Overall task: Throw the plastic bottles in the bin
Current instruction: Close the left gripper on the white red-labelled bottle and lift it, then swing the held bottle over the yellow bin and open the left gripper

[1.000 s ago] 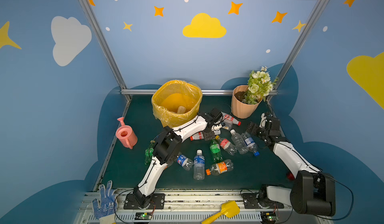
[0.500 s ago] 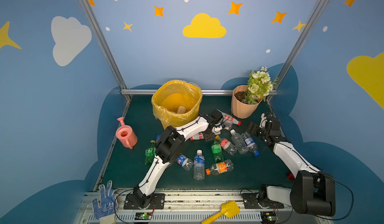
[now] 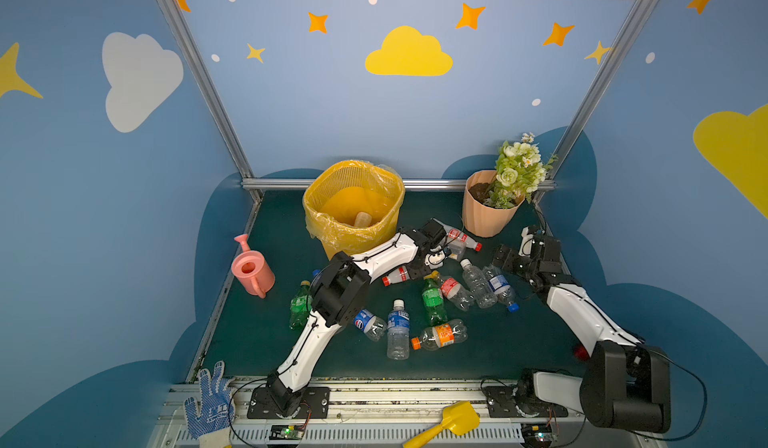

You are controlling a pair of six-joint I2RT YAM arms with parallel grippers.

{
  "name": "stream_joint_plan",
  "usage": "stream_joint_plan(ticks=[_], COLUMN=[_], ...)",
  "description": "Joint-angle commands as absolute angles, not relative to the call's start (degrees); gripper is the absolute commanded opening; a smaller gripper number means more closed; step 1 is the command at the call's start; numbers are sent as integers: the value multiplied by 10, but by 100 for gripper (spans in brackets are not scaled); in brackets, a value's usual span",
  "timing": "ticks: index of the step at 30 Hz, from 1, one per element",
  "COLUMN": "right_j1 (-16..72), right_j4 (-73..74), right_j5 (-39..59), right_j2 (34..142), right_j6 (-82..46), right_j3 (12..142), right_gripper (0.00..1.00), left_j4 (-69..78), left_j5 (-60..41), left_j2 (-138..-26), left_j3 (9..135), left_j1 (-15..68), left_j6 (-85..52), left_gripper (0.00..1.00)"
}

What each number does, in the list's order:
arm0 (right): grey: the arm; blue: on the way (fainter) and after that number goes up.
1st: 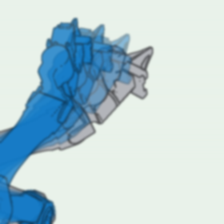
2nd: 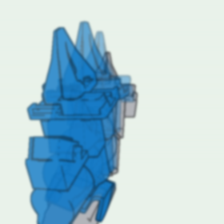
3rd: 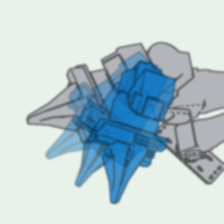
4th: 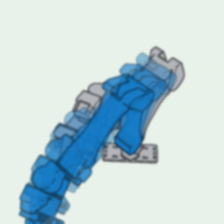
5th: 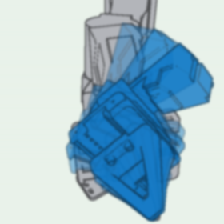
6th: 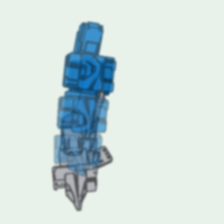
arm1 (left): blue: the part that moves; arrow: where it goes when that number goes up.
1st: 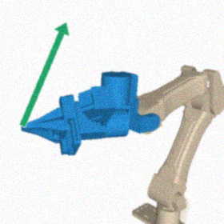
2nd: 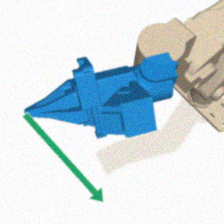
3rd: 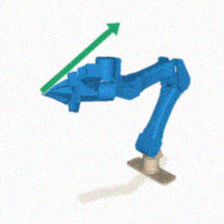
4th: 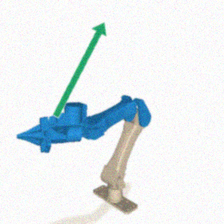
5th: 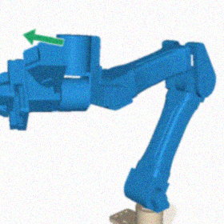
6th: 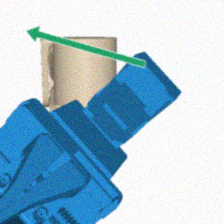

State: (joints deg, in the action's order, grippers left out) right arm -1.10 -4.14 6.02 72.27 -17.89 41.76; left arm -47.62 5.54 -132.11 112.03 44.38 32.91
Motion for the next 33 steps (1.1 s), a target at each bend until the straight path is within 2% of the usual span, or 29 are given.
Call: stream_joint_plan(ticks=[1,7,20,25,33], right_j1=[-14,-14,-11,-4,13], right_j4=[-42,-42,-43,-43,-43], right_j5=[75,77,120,128,134], right_j2=[709,697,701,710,722], right_j6=[-183,-182,-170,-164,-164], right_j3=[408,404,414,421,434], right_gripper=[97,97,97,97,97], left_j4=[-459,-422,-179,21,131], left_j5=[53,76,121,130,150], left_j2=[-1276,-1214,-906,-774,-701], left_j3=[1113,1082,913,810,821], left_j1=[450,451,477,477,475], left_j6=[313,269,192,215,290], left_gripper=[50,41,42,45,45])
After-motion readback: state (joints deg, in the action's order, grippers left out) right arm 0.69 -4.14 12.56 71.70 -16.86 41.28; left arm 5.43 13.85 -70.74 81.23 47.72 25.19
